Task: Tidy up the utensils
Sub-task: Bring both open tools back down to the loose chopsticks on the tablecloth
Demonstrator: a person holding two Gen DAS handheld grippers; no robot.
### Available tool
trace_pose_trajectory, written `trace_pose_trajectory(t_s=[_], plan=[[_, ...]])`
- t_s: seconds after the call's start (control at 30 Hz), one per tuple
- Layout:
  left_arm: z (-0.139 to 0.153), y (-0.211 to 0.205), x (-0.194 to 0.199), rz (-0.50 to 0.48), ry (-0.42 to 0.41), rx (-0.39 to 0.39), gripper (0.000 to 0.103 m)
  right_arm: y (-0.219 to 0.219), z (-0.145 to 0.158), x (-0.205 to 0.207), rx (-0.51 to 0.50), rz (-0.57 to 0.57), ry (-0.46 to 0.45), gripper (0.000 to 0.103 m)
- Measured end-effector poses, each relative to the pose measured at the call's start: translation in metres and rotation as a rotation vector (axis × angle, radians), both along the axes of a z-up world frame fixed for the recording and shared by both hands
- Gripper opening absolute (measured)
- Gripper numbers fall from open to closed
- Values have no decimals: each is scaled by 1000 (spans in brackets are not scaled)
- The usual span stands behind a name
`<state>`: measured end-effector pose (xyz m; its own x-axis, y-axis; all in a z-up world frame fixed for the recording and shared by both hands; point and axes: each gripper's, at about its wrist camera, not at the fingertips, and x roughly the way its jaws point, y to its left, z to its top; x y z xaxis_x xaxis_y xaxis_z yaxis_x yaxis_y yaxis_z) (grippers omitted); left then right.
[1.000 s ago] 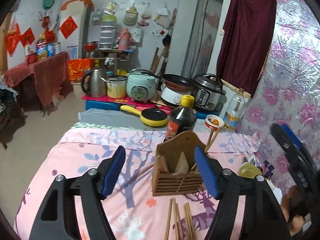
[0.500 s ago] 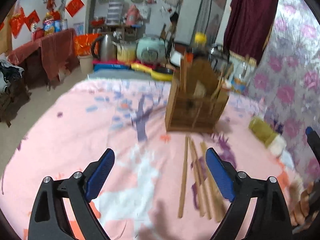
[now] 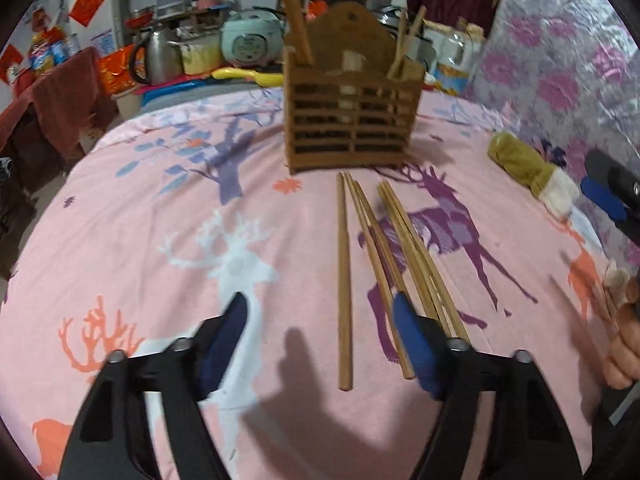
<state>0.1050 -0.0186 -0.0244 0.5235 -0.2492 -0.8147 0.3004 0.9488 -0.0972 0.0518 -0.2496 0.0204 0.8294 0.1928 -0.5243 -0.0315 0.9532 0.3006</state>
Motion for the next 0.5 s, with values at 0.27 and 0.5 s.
trace_pose_trajectory(t_s=[0.27, 0.5], plan=[[-20, -14, 6, -61, 85, -3, 38, 7, 1, 2, -35, 0, 1, 97], [-30, -20, 12, -35, 76, 83, 6, 9, -2, 3, -54, 0, 14, 97]])
